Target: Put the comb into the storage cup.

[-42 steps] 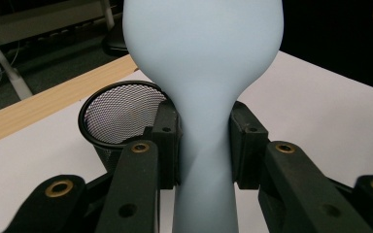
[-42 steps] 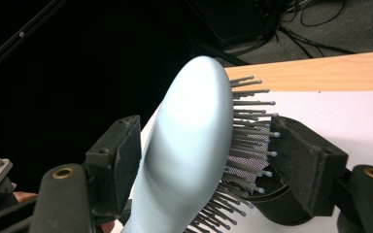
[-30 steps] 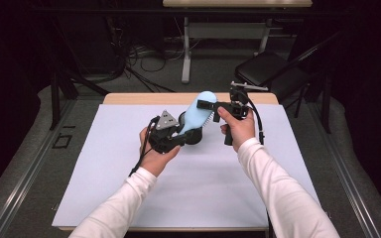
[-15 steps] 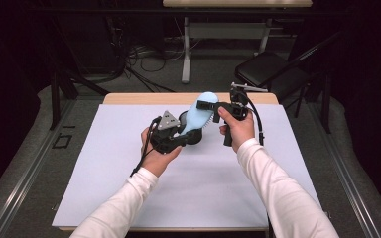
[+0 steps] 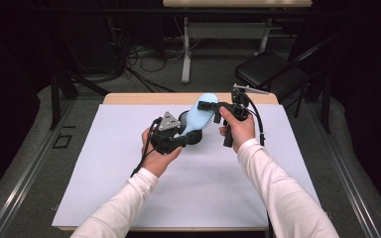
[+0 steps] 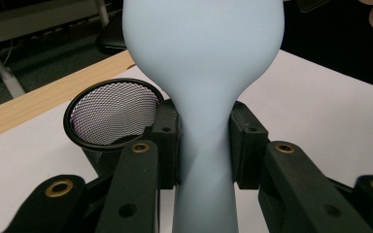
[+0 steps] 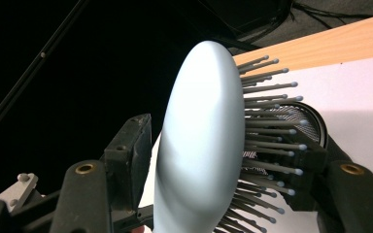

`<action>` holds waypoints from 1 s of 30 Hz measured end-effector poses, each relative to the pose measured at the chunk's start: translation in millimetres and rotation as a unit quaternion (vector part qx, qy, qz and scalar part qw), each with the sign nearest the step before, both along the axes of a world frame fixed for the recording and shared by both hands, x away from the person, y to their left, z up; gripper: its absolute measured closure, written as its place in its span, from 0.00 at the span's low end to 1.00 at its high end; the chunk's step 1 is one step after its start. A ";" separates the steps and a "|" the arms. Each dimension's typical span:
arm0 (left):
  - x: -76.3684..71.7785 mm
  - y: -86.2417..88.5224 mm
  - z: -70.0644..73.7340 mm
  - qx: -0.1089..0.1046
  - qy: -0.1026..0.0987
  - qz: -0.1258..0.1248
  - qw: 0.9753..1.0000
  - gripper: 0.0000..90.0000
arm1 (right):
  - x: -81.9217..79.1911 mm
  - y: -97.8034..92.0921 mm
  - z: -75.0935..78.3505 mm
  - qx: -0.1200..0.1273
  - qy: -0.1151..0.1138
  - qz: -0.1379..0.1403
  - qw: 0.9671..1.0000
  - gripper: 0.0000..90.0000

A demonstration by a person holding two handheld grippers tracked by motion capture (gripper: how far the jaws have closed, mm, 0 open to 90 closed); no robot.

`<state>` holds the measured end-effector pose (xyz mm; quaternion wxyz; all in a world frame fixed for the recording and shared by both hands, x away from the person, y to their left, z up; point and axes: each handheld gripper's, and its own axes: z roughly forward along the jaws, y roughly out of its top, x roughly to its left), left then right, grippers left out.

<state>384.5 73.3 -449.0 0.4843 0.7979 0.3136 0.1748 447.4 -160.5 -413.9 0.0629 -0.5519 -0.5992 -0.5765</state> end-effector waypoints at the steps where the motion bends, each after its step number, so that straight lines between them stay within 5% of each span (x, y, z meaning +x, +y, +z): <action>1: 0.1 0.1 0.0 0.000 0.000 0.000 1.000 0.77 | 0.0 -0.1 0.0 0.000 0.001 -0.001 1.000 0.43; 30: 1.8 1.5 -5.5 0.007 0.005 0.000 1.000 0.77 | -0.2 -1.2 -4.8 0.033 0.013 -0.005 0.999 0.51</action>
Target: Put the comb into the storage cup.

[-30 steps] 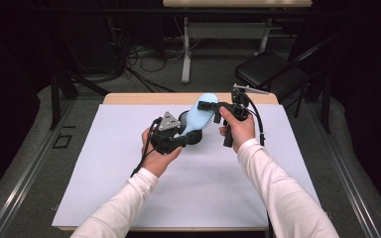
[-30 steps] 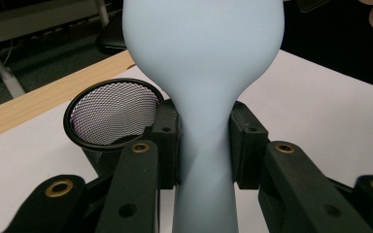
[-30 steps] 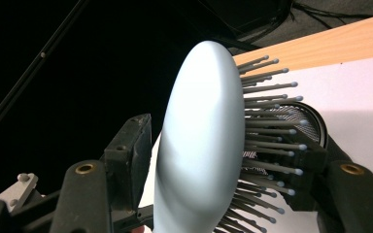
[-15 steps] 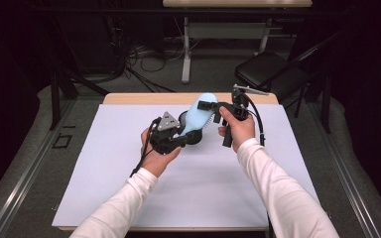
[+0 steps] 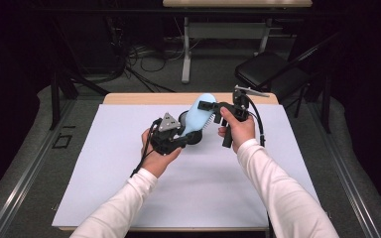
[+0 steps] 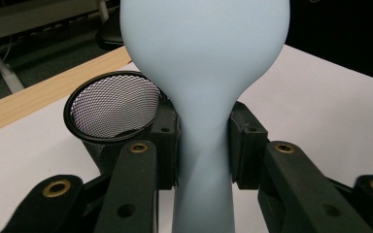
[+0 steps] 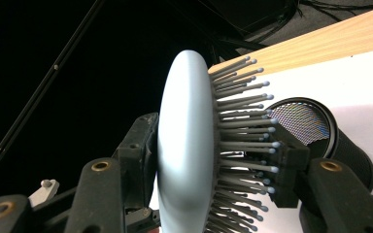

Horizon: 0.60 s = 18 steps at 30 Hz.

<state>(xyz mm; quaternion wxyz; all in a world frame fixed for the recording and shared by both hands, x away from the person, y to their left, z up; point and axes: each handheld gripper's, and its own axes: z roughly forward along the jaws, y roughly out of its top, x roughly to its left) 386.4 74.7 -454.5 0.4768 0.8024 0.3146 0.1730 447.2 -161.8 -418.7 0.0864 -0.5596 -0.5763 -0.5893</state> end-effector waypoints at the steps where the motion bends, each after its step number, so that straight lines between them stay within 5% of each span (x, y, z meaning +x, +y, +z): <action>1: 0.0 -0.1 -0.3 0.001 0.000 0.000 1.000 0.77 | -0.2 -0.1 0.3 -0.003 0.001 0.004 1.000 0.52; 18: -0.4 1.0 -3.4 0.002 0.000 -0.001 1.000 0.77 | -2.2 3.7 1.4 -0.007 0.003 0.002 1.000 0.53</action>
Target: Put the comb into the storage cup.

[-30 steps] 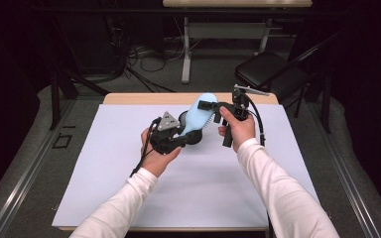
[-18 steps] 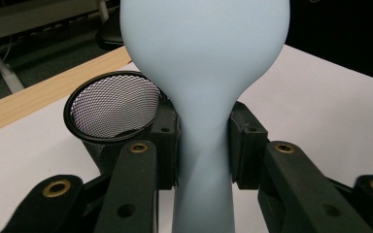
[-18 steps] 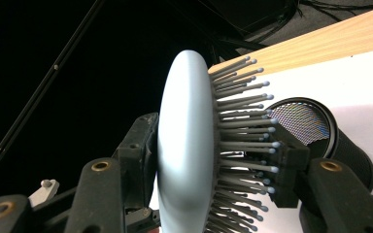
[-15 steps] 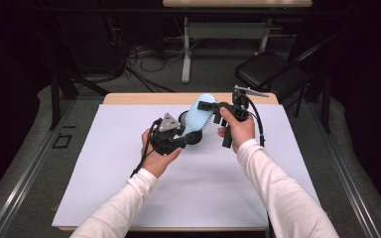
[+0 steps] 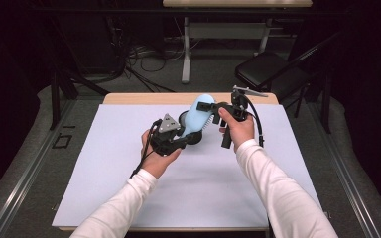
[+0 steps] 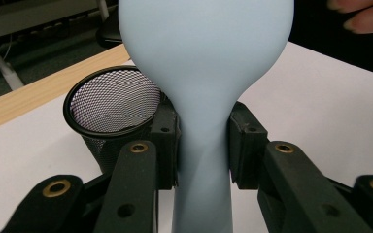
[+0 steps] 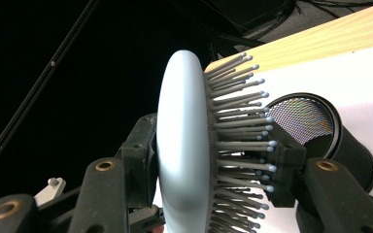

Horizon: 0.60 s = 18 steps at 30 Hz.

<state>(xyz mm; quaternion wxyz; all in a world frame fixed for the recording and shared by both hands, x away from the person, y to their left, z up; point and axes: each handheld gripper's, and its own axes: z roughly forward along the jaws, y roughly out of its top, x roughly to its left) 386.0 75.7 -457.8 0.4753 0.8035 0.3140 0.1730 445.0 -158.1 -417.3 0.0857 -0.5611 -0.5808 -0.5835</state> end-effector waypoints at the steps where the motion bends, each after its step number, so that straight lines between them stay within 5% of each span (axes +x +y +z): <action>1: 0.0 -0.1 0.0 0.000 0.000 0.000 1.000 0.77 | -0.1 -0.1 0.0 0.000 0.001 0.000 1.000 0.53; 18: -0.6 0.1 -0.6 -0.006 -0.003 0.001 1.000 0.76 | -0.4 -0.3 0.6 0.006 0.010 -0.002 1.000 0.54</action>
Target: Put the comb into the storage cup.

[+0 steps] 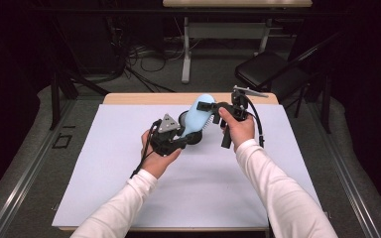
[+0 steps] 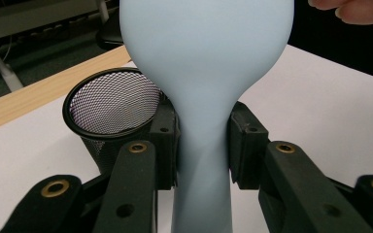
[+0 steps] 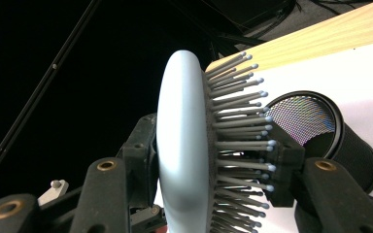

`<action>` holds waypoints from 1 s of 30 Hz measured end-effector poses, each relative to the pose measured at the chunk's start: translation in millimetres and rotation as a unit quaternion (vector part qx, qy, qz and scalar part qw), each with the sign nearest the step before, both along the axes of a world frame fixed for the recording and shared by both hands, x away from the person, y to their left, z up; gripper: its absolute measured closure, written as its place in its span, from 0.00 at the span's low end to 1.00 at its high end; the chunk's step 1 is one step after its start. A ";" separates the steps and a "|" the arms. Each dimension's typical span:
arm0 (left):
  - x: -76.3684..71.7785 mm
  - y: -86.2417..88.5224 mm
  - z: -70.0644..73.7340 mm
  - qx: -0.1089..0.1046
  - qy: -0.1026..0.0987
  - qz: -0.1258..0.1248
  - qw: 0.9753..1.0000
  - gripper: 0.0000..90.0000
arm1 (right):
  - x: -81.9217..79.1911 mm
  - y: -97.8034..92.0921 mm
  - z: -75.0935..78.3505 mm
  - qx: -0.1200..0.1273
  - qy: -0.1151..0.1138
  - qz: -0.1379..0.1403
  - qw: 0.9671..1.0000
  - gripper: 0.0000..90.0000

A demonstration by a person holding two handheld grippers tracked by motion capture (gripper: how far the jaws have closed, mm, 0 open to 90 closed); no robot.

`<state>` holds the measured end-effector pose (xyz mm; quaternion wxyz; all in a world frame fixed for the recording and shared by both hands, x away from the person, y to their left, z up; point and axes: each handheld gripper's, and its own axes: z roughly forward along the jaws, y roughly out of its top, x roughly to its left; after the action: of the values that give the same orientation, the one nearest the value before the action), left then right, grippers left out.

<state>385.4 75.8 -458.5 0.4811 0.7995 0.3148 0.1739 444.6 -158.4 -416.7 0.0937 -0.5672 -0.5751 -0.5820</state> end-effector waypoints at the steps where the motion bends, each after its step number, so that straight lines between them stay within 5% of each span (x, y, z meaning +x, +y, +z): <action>1: 0.1 0.3 0.0 0.001 0.000 -0.001 1.000 0.76 | 0.0 0.1 0.0 0.000 0.001 0.000 1.000 0.54; 30: -5.9 12.4 -0.8 -0.021 -0.006 0.011 1.000 0.49 | 1.1 1.8 1.9 0.004 0.000 -0.005 1.000 0.55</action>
<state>379.5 88.2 -459.2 0.4974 0.7847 0.3243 0.1777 445.7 -156.6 -414.8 0.0928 -0.5697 -0.5699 -0.5848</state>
